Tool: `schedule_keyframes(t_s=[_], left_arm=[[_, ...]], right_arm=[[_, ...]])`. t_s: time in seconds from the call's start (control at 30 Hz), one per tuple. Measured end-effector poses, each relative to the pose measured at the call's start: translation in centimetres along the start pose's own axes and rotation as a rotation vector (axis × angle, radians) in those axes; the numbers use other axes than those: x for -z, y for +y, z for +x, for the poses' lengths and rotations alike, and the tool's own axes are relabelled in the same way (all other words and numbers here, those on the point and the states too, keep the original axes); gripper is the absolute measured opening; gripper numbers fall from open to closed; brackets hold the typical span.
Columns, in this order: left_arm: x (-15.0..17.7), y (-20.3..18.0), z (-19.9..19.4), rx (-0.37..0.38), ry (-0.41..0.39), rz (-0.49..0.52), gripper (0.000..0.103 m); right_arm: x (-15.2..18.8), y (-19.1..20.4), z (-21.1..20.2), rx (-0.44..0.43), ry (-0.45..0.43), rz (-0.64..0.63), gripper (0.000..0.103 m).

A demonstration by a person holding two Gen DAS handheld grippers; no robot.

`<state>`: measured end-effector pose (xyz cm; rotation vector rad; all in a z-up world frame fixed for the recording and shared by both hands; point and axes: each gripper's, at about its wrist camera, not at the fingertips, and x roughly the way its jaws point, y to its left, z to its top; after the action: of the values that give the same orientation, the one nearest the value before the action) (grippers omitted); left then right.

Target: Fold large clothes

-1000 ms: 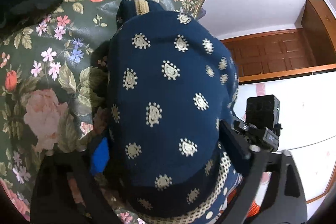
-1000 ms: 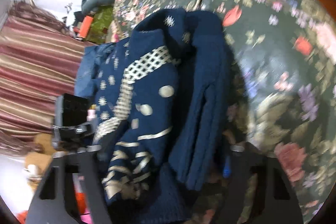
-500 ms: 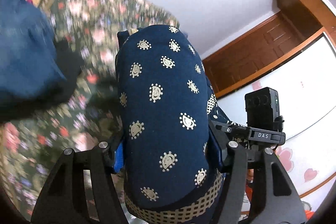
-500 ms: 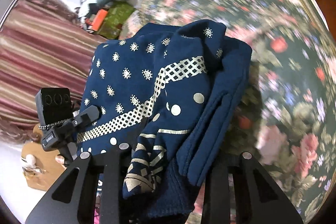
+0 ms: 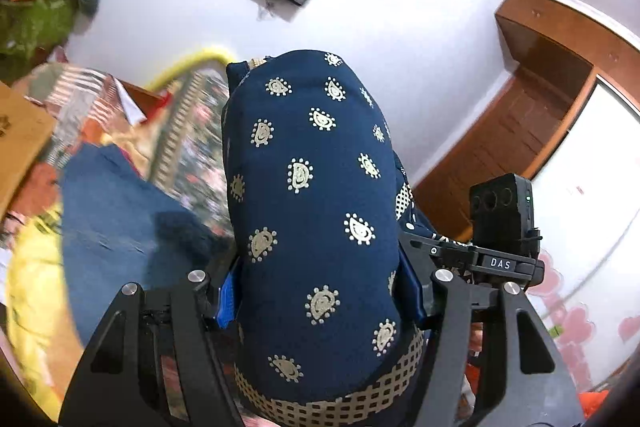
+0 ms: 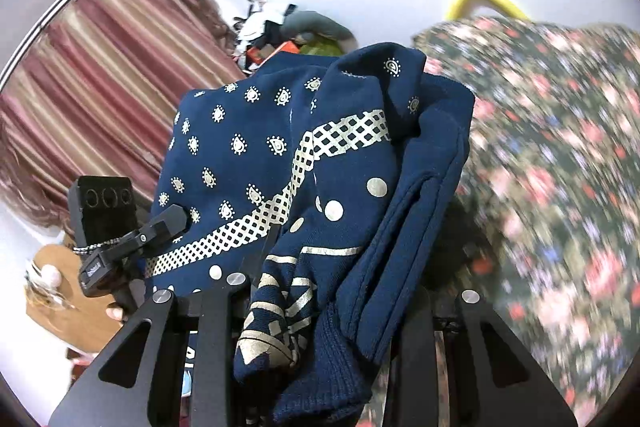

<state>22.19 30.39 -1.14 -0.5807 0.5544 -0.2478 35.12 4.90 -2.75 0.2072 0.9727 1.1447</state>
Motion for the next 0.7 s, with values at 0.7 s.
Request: schedule_keyframes(t_s=[0.7], left_arm=[[2.6,15.6,5.6,-0.385,0.117,-0.07,0.078]], right_arm=[[2.1,-7.7,17.7,0.12,0.287,0.042,0.038]])
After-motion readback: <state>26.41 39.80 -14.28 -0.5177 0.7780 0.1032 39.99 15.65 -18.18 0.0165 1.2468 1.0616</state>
